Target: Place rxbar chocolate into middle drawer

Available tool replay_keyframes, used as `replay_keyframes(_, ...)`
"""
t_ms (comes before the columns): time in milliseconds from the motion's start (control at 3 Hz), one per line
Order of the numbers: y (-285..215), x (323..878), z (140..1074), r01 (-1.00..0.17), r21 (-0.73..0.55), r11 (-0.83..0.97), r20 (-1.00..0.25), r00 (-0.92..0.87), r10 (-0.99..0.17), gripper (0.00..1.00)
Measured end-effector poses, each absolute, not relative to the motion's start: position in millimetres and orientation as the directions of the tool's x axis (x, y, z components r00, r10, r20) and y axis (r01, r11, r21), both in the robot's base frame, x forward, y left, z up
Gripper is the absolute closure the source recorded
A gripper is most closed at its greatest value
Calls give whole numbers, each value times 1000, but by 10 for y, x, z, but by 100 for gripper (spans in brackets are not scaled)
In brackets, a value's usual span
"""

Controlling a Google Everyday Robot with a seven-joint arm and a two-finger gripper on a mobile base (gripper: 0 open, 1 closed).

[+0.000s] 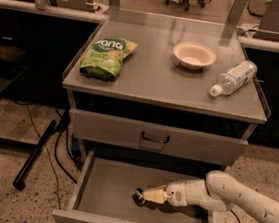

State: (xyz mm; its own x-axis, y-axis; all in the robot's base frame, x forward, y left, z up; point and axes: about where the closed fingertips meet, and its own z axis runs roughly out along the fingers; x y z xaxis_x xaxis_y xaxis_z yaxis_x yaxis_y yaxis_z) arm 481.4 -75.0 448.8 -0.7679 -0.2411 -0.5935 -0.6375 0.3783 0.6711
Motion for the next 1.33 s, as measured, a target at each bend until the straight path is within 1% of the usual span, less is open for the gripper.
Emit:
replay_keyframes(667, -721, 4786, 4322, -630, 666, 400, -566, -776, -279, 100)
replay_keyframes(1000, -685, 4745, 4227, -636, 651, 414, -552, -772, -316, 100)
replay_keyframes(1333, -680, 4740, 4215, -637, 650, 416, -551, -771, -320, 100)
